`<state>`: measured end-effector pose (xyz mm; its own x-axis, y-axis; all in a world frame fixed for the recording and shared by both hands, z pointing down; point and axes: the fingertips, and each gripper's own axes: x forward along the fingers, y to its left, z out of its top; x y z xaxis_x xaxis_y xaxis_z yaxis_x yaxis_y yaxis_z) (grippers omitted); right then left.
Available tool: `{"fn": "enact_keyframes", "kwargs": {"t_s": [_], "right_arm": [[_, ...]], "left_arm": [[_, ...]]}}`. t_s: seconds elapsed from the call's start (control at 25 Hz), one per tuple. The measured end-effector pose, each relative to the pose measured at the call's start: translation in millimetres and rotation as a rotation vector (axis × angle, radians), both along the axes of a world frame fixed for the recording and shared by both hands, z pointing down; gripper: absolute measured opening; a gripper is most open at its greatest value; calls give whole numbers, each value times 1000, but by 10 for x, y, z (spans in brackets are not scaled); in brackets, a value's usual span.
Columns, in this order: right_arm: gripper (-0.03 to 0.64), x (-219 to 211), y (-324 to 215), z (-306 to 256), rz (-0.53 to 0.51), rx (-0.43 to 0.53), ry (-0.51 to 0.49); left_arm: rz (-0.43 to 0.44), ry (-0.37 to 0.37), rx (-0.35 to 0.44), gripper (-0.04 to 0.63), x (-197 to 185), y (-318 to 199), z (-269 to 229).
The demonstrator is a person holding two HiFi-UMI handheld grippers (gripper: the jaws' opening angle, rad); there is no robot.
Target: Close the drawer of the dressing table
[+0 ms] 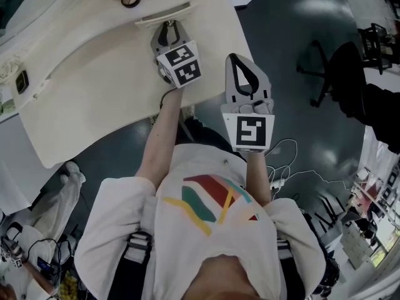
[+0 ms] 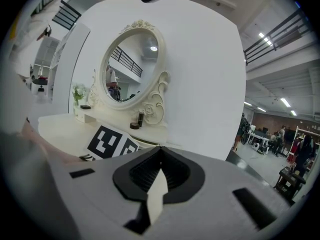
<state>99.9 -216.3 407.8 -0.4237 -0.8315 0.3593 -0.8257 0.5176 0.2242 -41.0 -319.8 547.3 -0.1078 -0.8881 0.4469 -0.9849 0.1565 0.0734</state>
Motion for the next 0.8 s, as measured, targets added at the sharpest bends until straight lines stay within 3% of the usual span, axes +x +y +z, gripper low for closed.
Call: {"fn": "enact_keyframes", "kwargs": {"t_s": [0.8], "right_arm": [[0, -98, -73, 48, -14, -11, -16]], "left_arm": [[3, -24, -16, 83, -76, -153, 21]]}}
